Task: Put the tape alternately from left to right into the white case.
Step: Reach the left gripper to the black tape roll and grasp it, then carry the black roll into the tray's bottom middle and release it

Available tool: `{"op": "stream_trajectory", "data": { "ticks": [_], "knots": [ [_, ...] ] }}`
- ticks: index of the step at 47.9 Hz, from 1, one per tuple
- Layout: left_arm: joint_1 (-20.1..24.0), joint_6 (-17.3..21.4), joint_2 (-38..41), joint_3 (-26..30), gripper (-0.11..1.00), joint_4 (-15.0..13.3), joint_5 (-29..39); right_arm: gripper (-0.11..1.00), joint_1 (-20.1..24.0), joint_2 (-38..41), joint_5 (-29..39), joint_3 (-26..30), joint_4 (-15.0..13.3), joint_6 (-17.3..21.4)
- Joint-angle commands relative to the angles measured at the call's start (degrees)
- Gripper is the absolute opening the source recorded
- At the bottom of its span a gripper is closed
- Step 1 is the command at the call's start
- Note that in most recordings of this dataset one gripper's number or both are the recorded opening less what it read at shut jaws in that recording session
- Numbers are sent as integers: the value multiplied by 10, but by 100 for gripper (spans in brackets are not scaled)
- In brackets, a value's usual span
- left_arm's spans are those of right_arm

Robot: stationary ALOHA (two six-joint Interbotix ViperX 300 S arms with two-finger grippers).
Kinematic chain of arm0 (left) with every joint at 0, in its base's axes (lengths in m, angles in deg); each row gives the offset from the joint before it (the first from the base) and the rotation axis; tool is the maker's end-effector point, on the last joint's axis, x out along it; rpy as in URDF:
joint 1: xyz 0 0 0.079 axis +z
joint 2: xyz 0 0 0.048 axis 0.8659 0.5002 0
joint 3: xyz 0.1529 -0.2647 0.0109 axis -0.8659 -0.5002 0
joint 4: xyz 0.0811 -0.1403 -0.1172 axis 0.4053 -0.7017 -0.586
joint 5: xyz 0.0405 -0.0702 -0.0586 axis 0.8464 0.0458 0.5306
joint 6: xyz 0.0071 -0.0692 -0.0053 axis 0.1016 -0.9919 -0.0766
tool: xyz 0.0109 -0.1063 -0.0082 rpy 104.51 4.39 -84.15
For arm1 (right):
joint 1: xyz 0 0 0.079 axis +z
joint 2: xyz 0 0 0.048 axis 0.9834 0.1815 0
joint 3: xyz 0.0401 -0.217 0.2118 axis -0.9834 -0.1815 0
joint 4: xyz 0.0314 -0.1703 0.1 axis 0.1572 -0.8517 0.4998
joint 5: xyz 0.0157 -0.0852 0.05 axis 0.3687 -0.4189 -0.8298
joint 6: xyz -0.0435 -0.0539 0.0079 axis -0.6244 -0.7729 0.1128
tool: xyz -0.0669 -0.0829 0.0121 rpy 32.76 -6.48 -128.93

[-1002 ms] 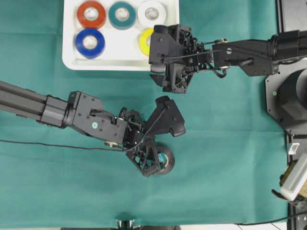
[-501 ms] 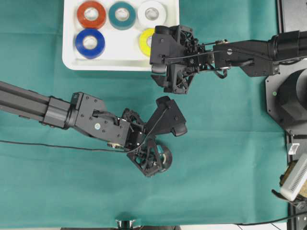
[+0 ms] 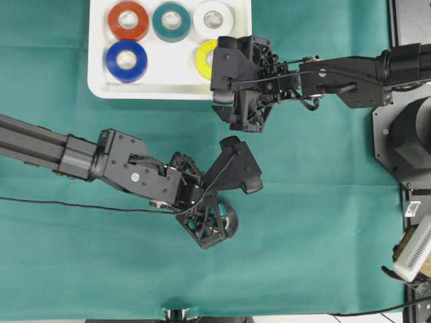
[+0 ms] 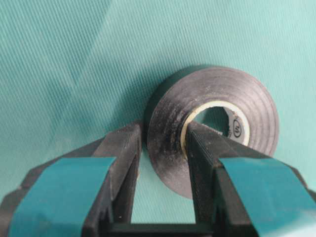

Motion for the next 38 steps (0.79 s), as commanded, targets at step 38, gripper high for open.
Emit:
{"op": "stream_trajectory", "data": {
  "ticks": [38],
  "knots": [
    [29, 36, -129, -59, 25, 4, 67, 79, 1, -16, -4, -1, -1, 1]
  ]
}}
